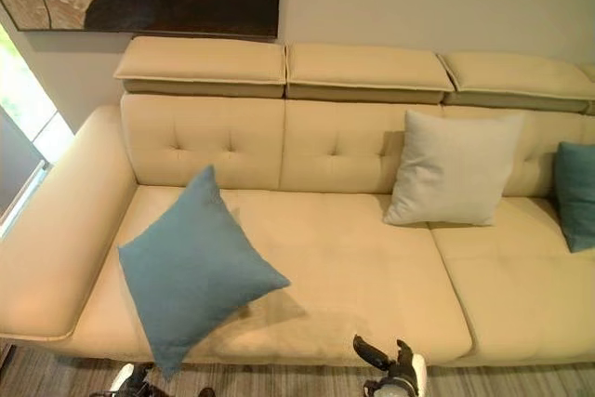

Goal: Pick up all the scattered cushions and arrange them neatly on the sofa.

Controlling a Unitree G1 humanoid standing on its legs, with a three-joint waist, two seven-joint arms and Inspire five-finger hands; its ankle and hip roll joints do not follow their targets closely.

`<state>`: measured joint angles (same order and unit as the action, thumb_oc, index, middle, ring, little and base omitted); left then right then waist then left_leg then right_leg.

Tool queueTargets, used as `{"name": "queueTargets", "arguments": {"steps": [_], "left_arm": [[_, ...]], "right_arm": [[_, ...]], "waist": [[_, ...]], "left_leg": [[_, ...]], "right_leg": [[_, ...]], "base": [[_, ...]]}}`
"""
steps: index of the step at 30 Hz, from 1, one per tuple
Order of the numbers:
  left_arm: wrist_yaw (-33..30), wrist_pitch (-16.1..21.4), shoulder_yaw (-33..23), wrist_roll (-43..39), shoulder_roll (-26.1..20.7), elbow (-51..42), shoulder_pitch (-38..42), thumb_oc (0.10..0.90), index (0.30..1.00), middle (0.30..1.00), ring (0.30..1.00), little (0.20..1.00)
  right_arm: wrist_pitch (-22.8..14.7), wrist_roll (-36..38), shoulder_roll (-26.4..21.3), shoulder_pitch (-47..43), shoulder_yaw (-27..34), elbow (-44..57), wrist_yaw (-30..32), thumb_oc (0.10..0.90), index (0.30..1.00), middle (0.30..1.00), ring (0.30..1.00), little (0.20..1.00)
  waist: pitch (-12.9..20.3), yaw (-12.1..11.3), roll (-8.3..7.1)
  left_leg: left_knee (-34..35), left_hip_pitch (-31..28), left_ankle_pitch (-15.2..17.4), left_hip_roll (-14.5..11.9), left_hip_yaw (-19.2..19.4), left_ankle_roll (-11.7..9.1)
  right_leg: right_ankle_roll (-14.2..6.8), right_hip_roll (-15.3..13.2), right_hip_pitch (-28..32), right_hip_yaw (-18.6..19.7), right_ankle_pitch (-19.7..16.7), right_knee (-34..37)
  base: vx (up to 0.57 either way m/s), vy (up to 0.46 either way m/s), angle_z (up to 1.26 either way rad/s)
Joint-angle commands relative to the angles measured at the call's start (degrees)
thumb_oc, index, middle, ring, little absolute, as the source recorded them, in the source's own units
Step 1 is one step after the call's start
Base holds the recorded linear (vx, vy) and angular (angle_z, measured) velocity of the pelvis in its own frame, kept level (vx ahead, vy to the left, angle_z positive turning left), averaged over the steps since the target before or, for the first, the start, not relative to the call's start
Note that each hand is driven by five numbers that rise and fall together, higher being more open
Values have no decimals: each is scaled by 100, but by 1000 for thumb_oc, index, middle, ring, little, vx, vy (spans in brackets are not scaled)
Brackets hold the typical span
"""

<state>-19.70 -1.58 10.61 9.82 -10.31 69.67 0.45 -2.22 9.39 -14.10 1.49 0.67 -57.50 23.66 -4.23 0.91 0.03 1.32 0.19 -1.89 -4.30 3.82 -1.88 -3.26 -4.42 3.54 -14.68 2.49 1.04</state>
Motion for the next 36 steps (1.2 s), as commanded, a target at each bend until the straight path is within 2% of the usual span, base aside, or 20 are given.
{"name": "queueTargets", "arguments": {"steps": [1, 11, 13, 15, 16, 17, 18, 19, 20, 22, 23, 24, 26, 27, 29, 30, 33, 34, 35, 36], "left_arm": [[-293, -76, -158, -76, -172, 384, 23, 800, 900, 900, 900, 900], [-289, -104, -417, -264, -205, 510, -196, 800, 900, 900, 900, 900], [-276, -62, -541, -474, -192, 491, -207, 800, 900, 900, 900, 900], [-406, 69, -1030, -1403, -213, 418, -117, 800, 900, 900, 900, 900], [-406, 69, -1032, -1404, -214, 419, -114, 800, 900, 900, 900, 900], [-464, 139, -1349, -1944, -239, 397, -54, 800, 900, 900, 900, 900], [-498, 168, -1398, -1980, -278, 358, -54, 800, 900, 900, 900, 900], [-498, 168, -1398, -1980, -280, 357, -54, 800, 900, 900, 900, 900], [-573, 239, -1455, -2078, -290, 267, -18, 800, 900, 900, 900, 900], [-546, 275, -1493, -2207, -269, 206, -3, 800, 900, 900, 900, 900], [-499, 263, -1555, -2351, -269, 173, -6, 800, 900, 900, 900, 900], [-567, 266, -1483, -2285, -295, 184, -8, 800, 900, 900, 900, 900], [-568, 292, -1455, -2276, -309, 140, 44, 800, 900, 900, 900, 900], [-550, 307, -1430, -2305, -292, 160, 73, 800, 900, 900, 900, 900], [-495, 223, -1404, -2215, -253, 325, 73, 800, 900, 900, 900, 900], [-494, 224, -1403, -2214, -255, 327, 73, 800, 900, 900, 900, 900], [-399, 99, -1322, -1909, -326, 435, 86, 800, 900, 900, 900, 900], [-410, 76, -1314, -1855, -341, 452, 66, 800, 900, 900, 900, 900], [-410, 75, -1314, -1854, -342, 452, 65, 800, 900, 900, 900, 900], [-574, 145, -1280, -1782, -402, 259, 62, 800, 900, 900, 900, 900]], "right_arm": [[-419, 101, -47, -208, 152, 550, 194, 800, 900, 900, 900, 900], [-475, -70, -212, -200, 111, 905, 211, 800, 900, 900, 900, 900], [-467, -140, -274, -218, 109, 1008, 208, 800, 900, 900, 900, 900], [-508, -122, -348, -319, 135, 1116, 271, 800, 900, 900, 900, 900], [-508, -122, -347, -323, 134, 1114, 271, 800, 900, 900, 900, 900], [-519, -26, -347, -351, 198, 1279, 351, 800, 900, 900, 900, 900], [-530, -9, -361, -330, 218, 1380, 399, 800, 900, 900, 900, 900], [-528, -10, -358, -329, 218, 1384, 401, 800, 900, 900, 900, 900], [-510, 10, -351, -320, 274, 1394, 439, 800, 900, 900, 900, 900], [-479, -10, -354, -322, 277, 1350, 448, 800, 900, 900, 900, 900], [-431, -41, -334, -286, 296, 1325, 440, 800, 900, 900, 900, 900], [-414, -76, -320, -283, 284, 1309, 450, 800, 900, 900, 900, 900], [-404, -83, -274, -289, 258, 1331, 391, 800, 900, 900, 900, 900], [-390, -52, -233, -268, 260, 1290, 376, 800, 900, 900, 900, 900], [-335, -12, -45, -251, 334, 1137, 302, 800, 900, 900, 900, 900], [-335, -12, -43, -250, 335, 1137, 302, 800, 900, 900, 900, 900], [-236, -99, 30, -233, 304, 1105, 230, 800, 900, 900, 900, 900], [-216, -106, 22, -205, 328, 1113, 235, 800, 900, 900, 900, 900], [-215, -107, 23, -203, 328, 1115, 235, 800, 900, 900, 900, 900], [-232, -110, 12, -121, 381, 1250, 334, 800, 900, 900, 900, 900]], "waist": [[-181, -99, -96], [-165, -209, -96], [-161, -258, -111], [-312, -355, -172], [-307, -345, -171], [-424, -361, -199], [-483, -368, -208], [-483, -370, -198], [-573, -371, -200], [-577, -387, -213], [-545, -409, -226], [-550, -431, -256], [-532, -412, -257], [-515, -442, -236], [-295, -435, -283], [-293, -440, -290], [-214, -481, -450], [-216, -476, -477], [-215, -481, -485], [-328, -428, -490]], "left_leg": [[-318, 263, 636, 349, 140, 226], [-226, 166, 537, 290, -46, 125], [-196, 166, 512, 284, -123, 108], [-620, 440, 534, 291, -169, 17], [-642, 459, 544, 291, -178, 17], [-1267, 831, 635, 198, 57, -36], [-1756, 1019, 818, 85, 208, -87], [-1812, 1045, 851, 68, 203, -91], [-2304, 1340, 798, -175, 521, -109], [-2249, 1422, 791, -285, 592, -113], [-1691, 1431, 541, -584, 613, -179], [-1384, 1512, 337, -728, 563, -267], [-1079, 1432, 253, -764, 579, -287], [-996, 1455, 171, -687, 471, -315], [-451, 1050, 145, -332, 381, -225], [-443, 1044, 144, -324, 388, -220], [-349, 743, 427, 18, 401, 91], [-319, 637, 511, 125, 403, 187], [-315, 633, 515, 140, 412, 198], [-285, 485, 628, 331, 360, 397]], "right_leg": [[-229, -260, 148, -119, 432, -240], [-111, -146, 281, -335, 517, -221], [-97, -134, 306, -403, 538, -204], [-44, -169, 315, -576, 603, -208], [-43, -168, 308, -585, 605, -210], [27, -219, 288, -727, 668, -189], [62, -211, 385, -727, 791, -150], [67, -197, 384, -725, 797, -151], [121, -184, 498, -816, 822, -53], [102, -192, 552, -870, 837, -7], [-1, -234, 625, -959, 848, -3], [-67, -288, 678, -1002, 859, -21], [-99, -324, 685, -1000, 871, -57], [-128, -356, 730, -978, 858, -80], [-289, -686, 589, -969, 693, -501], [-296, -697, 583, -963, 695, -510], [-497, -1131, 330, -886, 515, -1277], [-558, -1314, 212, -868, 299, -1630], [-573, -1335, 201, -856, 301, -1650], [-660, -1669, -32, -812, -331, -2399]], "base": [[12, -129, 25], [32, -56, 13], [24, -50, 23], [-41, -61, 39], [-112, -55, 40], [-16, -71, 43], [-15, -72, 56], [54, -24, 65], [34, 53, 49], [93, 102, 13], [205, 201, 3], [205, 197, 10], [144, 178, 35], [363, 523, 35], [333, 494, -1], [202, 298, -24], [208, 345, -2], [100, 195, 25], [136, 341, 19], [78, 228, 10]]}}
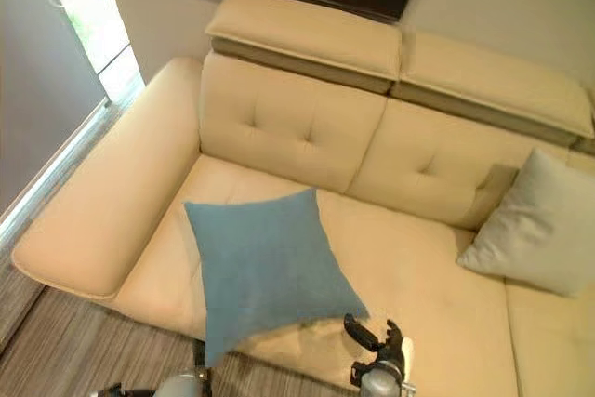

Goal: Pick up all the scattered cushions and arrange them neatly on the sofa.

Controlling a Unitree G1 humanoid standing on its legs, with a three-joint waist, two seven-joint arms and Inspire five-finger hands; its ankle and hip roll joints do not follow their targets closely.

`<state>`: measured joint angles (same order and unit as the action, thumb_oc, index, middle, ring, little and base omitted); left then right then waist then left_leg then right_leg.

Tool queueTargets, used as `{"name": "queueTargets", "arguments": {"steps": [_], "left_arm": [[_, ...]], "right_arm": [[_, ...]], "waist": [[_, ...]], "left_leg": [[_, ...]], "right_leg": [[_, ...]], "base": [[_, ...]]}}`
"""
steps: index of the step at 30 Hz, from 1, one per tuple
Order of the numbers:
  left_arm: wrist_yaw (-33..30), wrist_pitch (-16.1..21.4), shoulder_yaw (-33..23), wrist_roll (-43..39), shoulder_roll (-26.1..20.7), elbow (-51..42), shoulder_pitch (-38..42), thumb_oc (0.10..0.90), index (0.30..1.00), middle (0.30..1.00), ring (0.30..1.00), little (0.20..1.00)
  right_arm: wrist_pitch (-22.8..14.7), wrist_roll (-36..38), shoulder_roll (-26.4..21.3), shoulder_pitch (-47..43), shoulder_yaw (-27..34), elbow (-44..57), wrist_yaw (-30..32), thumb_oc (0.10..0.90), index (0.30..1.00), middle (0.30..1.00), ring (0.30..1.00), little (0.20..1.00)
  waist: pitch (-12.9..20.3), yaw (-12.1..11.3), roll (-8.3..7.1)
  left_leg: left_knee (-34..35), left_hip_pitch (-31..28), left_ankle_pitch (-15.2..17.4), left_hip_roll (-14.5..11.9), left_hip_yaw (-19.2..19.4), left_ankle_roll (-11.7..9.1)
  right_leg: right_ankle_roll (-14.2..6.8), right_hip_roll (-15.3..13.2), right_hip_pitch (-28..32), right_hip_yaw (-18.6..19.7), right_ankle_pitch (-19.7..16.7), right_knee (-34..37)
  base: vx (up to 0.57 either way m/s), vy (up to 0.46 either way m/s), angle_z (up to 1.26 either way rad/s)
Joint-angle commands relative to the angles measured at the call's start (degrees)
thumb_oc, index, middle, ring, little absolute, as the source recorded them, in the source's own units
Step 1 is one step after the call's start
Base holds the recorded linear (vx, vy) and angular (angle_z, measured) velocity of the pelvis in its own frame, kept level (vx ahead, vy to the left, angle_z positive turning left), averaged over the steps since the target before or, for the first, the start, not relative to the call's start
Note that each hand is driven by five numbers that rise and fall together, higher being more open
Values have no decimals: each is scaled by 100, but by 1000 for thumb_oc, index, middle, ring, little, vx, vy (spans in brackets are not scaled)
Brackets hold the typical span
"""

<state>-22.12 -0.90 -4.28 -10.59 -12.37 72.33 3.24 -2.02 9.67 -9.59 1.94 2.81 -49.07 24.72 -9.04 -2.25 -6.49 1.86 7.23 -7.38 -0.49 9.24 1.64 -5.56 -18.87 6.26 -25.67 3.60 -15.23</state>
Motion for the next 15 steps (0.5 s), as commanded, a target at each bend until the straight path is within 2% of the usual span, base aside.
{"name": "queueTargets", "arguments": {"steps": [1, 3, 4, 5, 7, 9, 10, 13, 15], "left_arm": [[-336, 74, 210, 260, -195, -13, -220, 800, 900, 900, 900, 900], [-475, 176, 325, 323, -303, -421, -179, 800, 900, 900, 900, 900], [-523, 233, 343, 241, -316, -655, -109, 800, 900, 900, 900, 900], [-603, 382, 361, 85, -322, -1039, 35, 800, 900, 900, 900, 900], [-604, 438, 334, -10, -331, -1187, 95, 800, 900, 900, 900, 900], [-579, 542, 311, -85, -347, -1498, 117, 800, 900, 900, 900, 900], [-595, 621, 298, -60, -341, -1753, 122, 800, 900, 900, 900, 900], [-606, 637, 312, -46, -305, -1954, 65, 800, 900, 900, 900, 900], [-571, 653, 244, -96, -271, -2047, 6, 800, 900, 900, 900, 900]], "right_arm": [[-251, -139, -438, -163, 169, 410, 229, 800, 900, 900, 900, 900], [-350, -150, -422, -62, 222, 657, 338, 800, 900, 900, 900, 900], [-407, -120, -426, -52, 266, 759, 386, 800, 900, 900, 900, 900], [-485, -175, -531, -108, 327, 926, 576, 800, 900, 900, 900, 900], [-506, -284, -591, -151, 356, 1114, 655, 800, 900, 900, 900, 900], [-429, -693, -781, -211, 412, 1400, 875, 800, 900, 900, 900, 900], [-353, -1065, -943, -181, 562, 1615, 1142, 800, 900, 900, 900, 900], [-284, -1249, -1019, -143, 698, 1973, 1277, 800, 900, 900, 900, 900], [-253, -1356, -1080, -116, 756, 2259, 1258, 800, 900, 900, 900, 900]], "waist": [[153, -115, 154], [60, -51, 221], [13, -1, 282], [-109, 75, 320], [-158, 86, 335], [-214, 132, 312], [-188, 157, 226], [-113, 142, 207], [73, 123, 212]], "left_leg": [[-339, -219, 1180, -36, -178, 54], [-256, -343, 1233, -1, -372, 127], [-239, -309, 1124, -14, -445, 155], [-207, -369, 1094, -3, -567, 112], [-190, -412, 1111, -27, -578, 76], [-155, -488, 1149, -40, -605, 13], [-222, -456, 1193, 19, -661, -29], [-170, -471, 1194, 43, -676, -45], [41, -534, 1131, 0, -627, -106]], "right_leg": [[-442, -242, -316, 300, -441, -793], [-333, -170, -647, 542, -357, -1353], [-163, 0, -898, 652, -236, -1384], [-86, 215, -1129, 731, 58, -988], [-83, 234, -1063, 626, 123, -735], [-119, 341, -1086, 517, 113, 38], [-274, 429, -931, 612, 32, 657], [-295, 539, -800, 691, -22, 913], [-329, 650, -612, 695, -123, 1299]], "base": [[122, 283, 12], [79, 124, 22], [84, 78, 29], [67, 15, 55], [71, -53, 48], [74, -107, 2], [71, -85, 10], [82, -94, 23], [119, -110, 23]]}}
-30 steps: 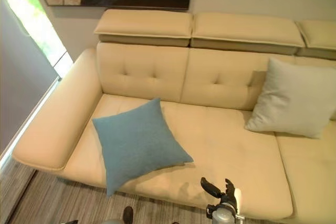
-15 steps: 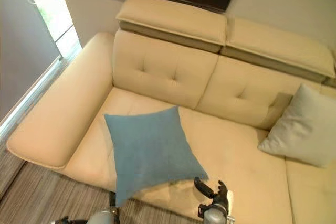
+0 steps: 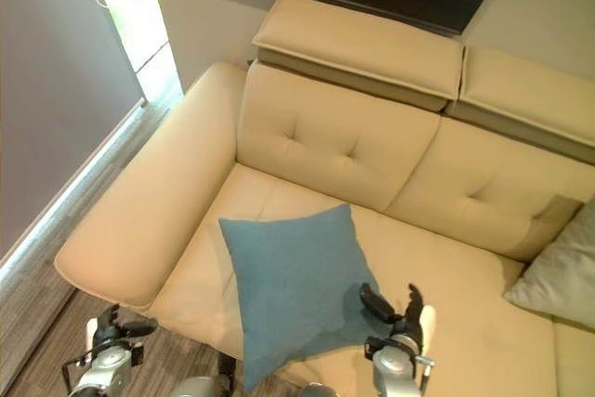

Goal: Pick up all the scattered cushions and arrange them neatly on the sofa.

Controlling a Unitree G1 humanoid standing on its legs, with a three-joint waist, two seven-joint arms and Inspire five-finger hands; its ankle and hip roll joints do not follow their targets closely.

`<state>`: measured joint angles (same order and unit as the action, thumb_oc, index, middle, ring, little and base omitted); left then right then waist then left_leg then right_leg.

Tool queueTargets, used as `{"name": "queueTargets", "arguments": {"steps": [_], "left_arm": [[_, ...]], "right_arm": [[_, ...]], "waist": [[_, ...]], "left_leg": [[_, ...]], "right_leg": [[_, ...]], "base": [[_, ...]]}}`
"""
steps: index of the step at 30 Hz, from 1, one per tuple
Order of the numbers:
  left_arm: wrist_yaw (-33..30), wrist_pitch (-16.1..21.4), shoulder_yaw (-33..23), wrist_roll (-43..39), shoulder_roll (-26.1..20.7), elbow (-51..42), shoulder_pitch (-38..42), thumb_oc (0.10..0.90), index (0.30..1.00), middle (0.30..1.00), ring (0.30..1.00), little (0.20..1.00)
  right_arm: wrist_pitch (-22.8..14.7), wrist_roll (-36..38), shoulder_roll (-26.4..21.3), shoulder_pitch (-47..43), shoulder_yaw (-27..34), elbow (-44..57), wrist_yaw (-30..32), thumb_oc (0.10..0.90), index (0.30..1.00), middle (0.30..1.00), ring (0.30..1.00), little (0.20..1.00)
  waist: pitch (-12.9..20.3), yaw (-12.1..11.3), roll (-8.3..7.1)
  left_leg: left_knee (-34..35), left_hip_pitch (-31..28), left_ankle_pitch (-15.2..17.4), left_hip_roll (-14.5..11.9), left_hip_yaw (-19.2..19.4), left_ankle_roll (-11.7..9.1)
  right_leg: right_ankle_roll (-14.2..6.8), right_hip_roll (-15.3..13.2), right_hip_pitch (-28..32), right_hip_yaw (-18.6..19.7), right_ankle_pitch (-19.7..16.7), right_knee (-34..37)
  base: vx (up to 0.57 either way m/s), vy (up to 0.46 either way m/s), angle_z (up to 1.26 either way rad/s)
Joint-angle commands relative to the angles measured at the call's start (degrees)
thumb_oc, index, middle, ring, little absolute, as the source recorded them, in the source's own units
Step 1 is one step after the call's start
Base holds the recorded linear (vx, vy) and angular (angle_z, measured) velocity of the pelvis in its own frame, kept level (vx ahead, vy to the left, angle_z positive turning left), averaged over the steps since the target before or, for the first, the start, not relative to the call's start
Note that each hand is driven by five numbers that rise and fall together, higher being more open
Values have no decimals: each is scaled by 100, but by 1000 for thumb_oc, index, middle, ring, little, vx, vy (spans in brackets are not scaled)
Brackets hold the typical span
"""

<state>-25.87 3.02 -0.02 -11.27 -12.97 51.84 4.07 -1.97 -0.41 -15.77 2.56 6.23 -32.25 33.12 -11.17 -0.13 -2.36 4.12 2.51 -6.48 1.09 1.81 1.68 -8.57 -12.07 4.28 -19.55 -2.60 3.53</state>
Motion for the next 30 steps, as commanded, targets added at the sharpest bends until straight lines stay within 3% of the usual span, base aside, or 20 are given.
{"name": "queueTargets", "arguments": {"steps": [1, 5, 10, 16, 20, 30], "left_arm": [[-168, 268, -195, -57, -195, -38, -115, 800, 900, 900, 900, 900], [-168, 237, -174, -31, -170, -63, -167, 800, 900, 900, 900, 900], [-23, 235, 17, -143, -222, -228, -58, 800, 900, 900, 900, 900], [-61, 542, 236, -692, -286, -625, 465, 800, 900, 900, 900, 900], [-78, 670, 433, -857, -245, -917, 678, 800, 900, 900, 900, 900], [212, 812, 675, -1089, -205, -1256, 847, 800, 900, 900, 900, 900]], "right_arm": [[-273, -371, -504, -194, 432, 631, 409, 800, 900, 900, 900, 900], [-342, -274, -557, -325, 376, 765, 280, 800, 900, 900, 900, 900], [-522, 758, -682, -954, -94, 313, -296, 800, 900, 900, 900, 900], [-549, 1544, -914, -2067, -619, -923, -497, 800, 900, 900, 900, 900], [-580, 1964, -902, -2609, -740, -1357, -542, 800, 900, 900, 900, 900], [-256, 1626, -1019, -3110, -1518, -2207, -1145, 800, 900, 900, 900, 900]], "waist": [[348, -95, -200], [458, -111, -201], [453, -221, -260], [269, -376, -264], [196, -406, -183], [25, -455, -82]], "left_leg": [[-95, -109, 1012, -183, 123, -133], [46, -179, 942, -225, 106, -191], [88, -220, 914, -314, 49, -313], [88, 163, 757, -380, 7, -470], [88, 374, 686, -404, -17, -509], [88, 826, 509, -408, -57, -600]], "right_leg": [[-32, -2, -361, 89, 482, -483], [-16, 68, -233, 42, 447, -255], [23, 177, -67, -43, 442, -8], [42, 241, -242, -177, 419, 147], [44, 251, -441, -182, 374, 147], [73, 279, -837, -181, 286, 147]], "base": [[62, -49, 4], [85, -78, -8], [29, -72, 6], [-92, -61, 8], [-74, -19, 15], [-36, -2, 0]]}}
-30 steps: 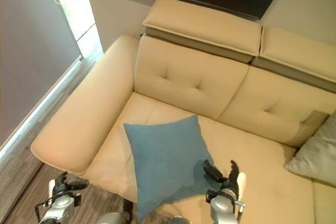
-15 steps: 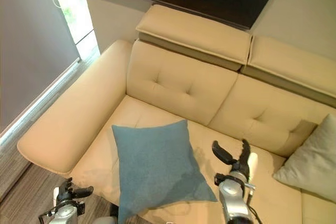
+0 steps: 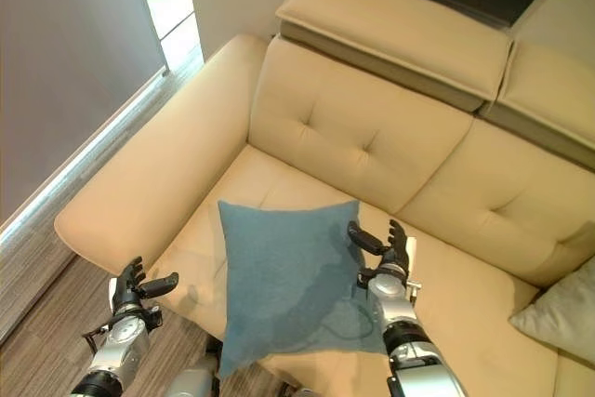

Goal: Pick up all the scattered cushions and arrange them neatly on the sofa.

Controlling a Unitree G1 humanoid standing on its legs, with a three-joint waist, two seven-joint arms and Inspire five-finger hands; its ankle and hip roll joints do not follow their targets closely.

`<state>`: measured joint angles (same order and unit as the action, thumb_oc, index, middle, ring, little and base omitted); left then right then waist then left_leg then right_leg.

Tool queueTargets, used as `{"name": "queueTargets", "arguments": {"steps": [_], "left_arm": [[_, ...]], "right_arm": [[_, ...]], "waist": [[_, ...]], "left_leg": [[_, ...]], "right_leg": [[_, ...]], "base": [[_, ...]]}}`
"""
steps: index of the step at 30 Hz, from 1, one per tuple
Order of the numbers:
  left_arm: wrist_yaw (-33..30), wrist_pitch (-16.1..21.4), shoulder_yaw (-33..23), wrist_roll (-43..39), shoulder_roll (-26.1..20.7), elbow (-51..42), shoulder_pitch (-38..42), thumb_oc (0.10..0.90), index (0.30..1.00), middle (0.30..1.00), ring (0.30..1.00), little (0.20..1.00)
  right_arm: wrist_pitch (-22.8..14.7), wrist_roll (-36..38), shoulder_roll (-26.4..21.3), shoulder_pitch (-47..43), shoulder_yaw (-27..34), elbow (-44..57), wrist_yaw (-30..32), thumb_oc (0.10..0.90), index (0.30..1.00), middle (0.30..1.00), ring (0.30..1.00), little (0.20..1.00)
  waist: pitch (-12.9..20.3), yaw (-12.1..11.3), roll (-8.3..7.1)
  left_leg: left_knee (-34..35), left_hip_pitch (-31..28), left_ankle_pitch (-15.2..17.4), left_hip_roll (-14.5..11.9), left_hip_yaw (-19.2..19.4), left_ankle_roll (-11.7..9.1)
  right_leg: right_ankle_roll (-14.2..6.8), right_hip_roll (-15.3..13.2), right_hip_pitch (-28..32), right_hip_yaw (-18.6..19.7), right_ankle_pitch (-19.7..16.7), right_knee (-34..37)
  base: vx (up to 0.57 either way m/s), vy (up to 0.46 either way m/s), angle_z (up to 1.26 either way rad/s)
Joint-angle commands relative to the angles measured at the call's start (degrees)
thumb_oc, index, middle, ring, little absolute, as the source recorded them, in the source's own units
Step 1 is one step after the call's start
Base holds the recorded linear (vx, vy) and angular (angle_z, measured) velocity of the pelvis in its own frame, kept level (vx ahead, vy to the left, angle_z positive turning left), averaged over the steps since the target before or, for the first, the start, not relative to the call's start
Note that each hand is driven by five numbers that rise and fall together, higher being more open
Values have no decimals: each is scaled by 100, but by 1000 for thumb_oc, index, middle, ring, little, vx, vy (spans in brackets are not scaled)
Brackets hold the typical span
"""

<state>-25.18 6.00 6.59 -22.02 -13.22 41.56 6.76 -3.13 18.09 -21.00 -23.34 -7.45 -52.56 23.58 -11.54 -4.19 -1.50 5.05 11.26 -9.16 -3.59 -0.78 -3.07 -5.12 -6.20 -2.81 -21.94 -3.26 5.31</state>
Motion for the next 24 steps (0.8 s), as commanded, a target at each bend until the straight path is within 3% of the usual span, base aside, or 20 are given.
{"name": "queueTargets", "arguments": {"steps": [1, 4, 8, 9, 10, 11, 19, 24], "left_arm": [[189, 535, 22, -66, -184, -233, 608, 800, 900, 900, 900, 900], [316, 546, 120, -88, -253, -352, 764, 800, 900, 900, 900, 900], [399, 553, 219, -176, -262, -464, 946, 800, 900, 900, 900, 900], [468, 554, 270, -284, -249, -549, 1068, 800, 900, 900, 900, 900], [506, 550, 299, -319, -244, -579, 1133, 800, 900, 900, 900, 900], [562, 550, 336, -363, -237, -609, 1190, 800, 900, 900, 900, 900], [926, 532, 724, -827, -174, -1233, 1679, 800, 900, 900, 900, 900], [1059, 276, 931, -959, -24, -853, 2037, 800, 900, 900, 900, 900]], "right_arm": [[-63, -340, -536, -575, -310, -302, -344, 800, 900, 900, 900, 900], [132, -1021, -629, -672, -990, -397, -830, 800, 900, 900, 900, 900], [231, -1194, -594, -723, -1345, -482, -1185, 800, 900, 900, 900, 900], [268, -1058, -557, -724, -1483, -448, -1461, 662, 693, 693, 693, 693], [278, -1001, -570, -705, -1542, -369, -1611, 466, 399, 399, 399, 399], [265, -944, -572, -654, -1631, -248, -1766, 400, 300, 300, 300, 300], [164, -751, -827, -310, -2023, 806, -2386, 400, 300, 300, 300, 300], [238, -666, -892, -222, -2092, 1239, -2555, 400, 300, 300, 300, 300]], "waist": [[55, -50, -168], [49, -56, -194], [45, -55, -214], [36, -54, -217], [36, -39, -221], [42, -23, -228], [62, 139, -234], [65, 261, -204]], "left_leg": [[-5, -10, 759, 60, 189, -135], [-5, 72, 712, 49, 184, -148], [-5, 100, 689, 39, 192, -156], [-5, 105, 678, 35, 190, -155], [-5, 100, 681, 34, 192, -158], [-5, 87, 684, 26, 195, -158], [-5, -26, 716, 8, 261, -152], [-5, -49, 722, -4, 307, -139]], "right_leg": [[-262, -302, -150, 44, 347, -31], [-242, -286, -227, 24, 329, -31], [-229, -276, -256, 26, 328, -31], [-223, -272, -265, 41, 328, -31], [-219, -269, -266, 48, 332, -31], [-214, -266, -253, 53, 335, -31], [-242, -283, -159, 67, 339, -31], [-252, -281, -178, 111, 318, -31]], "base": [[-34, -20, 4], [-17, -14, 7], [-2, -4, 1], [0, 0, 0], [0, 0, 0], [0, 0, 0], [6, 2, -2], [0, 6, -5]]}}
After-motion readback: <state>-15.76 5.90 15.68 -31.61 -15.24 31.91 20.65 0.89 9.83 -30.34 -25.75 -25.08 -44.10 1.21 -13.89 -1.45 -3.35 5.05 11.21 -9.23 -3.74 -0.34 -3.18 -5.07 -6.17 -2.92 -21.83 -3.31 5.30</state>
